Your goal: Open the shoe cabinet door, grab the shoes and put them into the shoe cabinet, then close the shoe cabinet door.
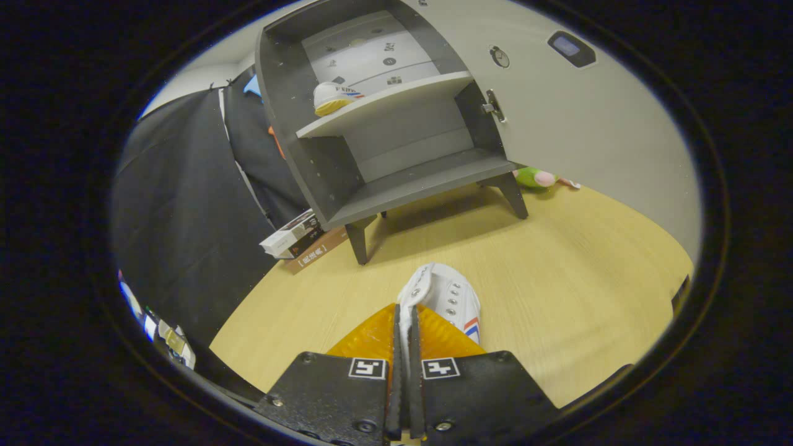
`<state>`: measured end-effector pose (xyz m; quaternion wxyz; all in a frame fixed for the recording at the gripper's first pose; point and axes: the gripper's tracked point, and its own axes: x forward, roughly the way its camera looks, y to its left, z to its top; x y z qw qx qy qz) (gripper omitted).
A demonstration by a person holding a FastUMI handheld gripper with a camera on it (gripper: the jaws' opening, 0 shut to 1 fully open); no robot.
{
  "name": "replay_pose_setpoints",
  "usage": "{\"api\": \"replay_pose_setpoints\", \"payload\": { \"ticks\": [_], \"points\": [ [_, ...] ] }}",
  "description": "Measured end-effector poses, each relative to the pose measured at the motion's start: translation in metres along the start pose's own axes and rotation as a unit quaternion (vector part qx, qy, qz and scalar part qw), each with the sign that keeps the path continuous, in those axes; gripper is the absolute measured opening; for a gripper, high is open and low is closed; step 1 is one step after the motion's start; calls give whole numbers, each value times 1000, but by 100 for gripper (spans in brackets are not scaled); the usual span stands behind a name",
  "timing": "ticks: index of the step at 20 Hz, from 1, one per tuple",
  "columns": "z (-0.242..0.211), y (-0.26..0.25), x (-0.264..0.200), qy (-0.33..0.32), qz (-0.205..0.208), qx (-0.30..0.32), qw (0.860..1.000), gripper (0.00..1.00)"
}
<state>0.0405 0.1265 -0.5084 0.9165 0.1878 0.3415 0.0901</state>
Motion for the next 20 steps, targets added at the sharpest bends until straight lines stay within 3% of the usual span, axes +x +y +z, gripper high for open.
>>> {"api": "replay_pose_setpoints", "payload": {
  "ticks": [5,16,20],
  "points": [
    [31,16,-27,-27,25,-5,999,8],
    [160,80,-89,-121,60,-27,990,8],
    [201,99,-99,-139,55,-31,988,8]
  ]
}}
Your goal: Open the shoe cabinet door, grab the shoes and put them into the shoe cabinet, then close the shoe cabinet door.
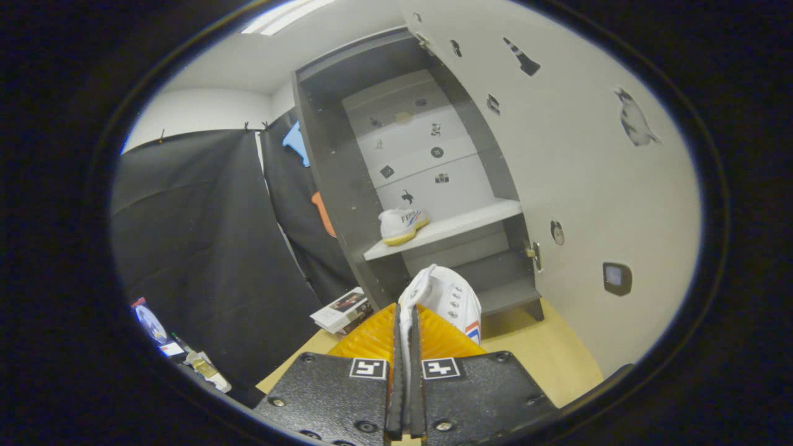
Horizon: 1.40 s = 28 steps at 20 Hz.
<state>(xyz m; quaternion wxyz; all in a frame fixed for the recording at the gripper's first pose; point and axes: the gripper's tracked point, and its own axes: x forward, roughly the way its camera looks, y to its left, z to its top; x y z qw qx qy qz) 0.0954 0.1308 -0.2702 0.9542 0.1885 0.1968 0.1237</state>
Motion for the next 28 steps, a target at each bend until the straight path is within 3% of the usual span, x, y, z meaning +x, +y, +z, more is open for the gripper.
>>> {"api": "replay_pose_setpoints", "payload": {
  "ticks": [7,15,23,28],
  "points": [
    [68,17,25,-24,-13,-2,1000,8],
    [158,10,83,-67,-66,-30,995,8],
    [214,-2,157,-74,-99,-53,991,8],
    [228,-22,215,-62,-117,-104,986,8]
  ]
}}
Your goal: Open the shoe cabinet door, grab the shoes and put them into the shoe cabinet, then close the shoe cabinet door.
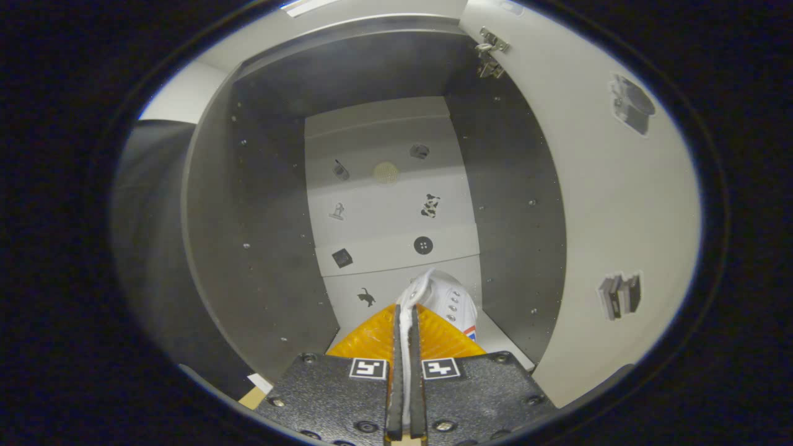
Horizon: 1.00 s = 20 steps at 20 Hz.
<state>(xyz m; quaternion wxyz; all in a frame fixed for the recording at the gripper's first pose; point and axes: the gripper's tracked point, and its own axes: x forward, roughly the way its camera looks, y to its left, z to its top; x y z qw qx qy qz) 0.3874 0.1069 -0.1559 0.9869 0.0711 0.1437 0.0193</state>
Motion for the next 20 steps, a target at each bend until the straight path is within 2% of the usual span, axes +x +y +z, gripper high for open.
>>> {"api": "replay_pose_setpoints", "payload": {
  "ticks": [5,10,12,14,16,17,20],
  "points": [
    [-24,-13,58,28,-15,-56,998,8],
    [-71,-35,102,86,-36,-91,991,8],
    [-93,-39,112,107,-35,-101,988,8],
    [-110,-28,114,130,-4,-114,985,9],
    [-105,-28,118,113,-12,-137,984,11],
    [-104,-28,119,105,-13,-133,985,19],
    [-93,-33,104,97,-36,-130,986,56]
  ]
}}
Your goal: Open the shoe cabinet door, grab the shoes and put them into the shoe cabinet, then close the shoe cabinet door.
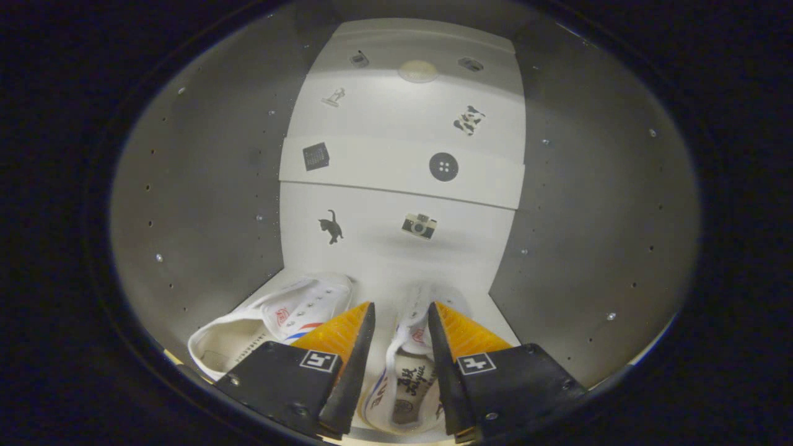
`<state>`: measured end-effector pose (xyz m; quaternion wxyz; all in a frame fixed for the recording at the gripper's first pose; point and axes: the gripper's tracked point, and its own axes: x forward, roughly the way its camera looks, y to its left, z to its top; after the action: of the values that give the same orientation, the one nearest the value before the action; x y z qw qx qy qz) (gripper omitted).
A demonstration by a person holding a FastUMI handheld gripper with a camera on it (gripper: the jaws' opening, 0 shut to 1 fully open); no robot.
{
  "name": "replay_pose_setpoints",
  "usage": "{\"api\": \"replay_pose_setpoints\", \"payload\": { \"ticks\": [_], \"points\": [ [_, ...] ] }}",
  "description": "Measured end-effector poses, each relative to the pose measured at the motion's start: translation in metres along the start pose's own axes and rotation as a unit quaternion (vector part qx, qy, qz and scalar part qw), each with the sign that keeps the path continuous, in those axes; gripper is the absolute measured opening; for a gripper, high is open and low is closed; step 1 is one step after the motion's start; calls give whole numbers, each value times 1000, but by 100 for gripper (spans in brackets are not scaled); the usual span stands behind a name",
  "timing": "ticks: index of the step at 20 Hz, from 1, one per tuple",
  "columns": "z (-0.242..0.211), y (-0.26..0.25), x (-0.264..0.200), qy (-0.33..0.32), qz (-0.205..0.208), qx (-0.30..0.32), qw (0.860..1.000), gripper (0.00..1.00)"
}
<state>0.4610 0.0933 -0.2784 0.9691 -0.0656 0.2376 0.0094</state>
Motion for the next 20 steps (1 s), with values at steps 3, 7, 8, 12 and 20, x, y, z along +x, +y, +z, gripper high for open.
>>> {"api": "replay_pose_setpoints", "payload": {
  "ticks": [3,7,8,12,20],
  "points": [
    [16,-5,-28,-24,-20,8,999,69],
    [42,9,-92,-59,4,32,998,78],
    [44,13,-115,-61,8,38,997,82],
    [53,27,-195,-69,40,59,995,99],
    [72,10,-375,-128,49,44,990,100]
  ]
}}
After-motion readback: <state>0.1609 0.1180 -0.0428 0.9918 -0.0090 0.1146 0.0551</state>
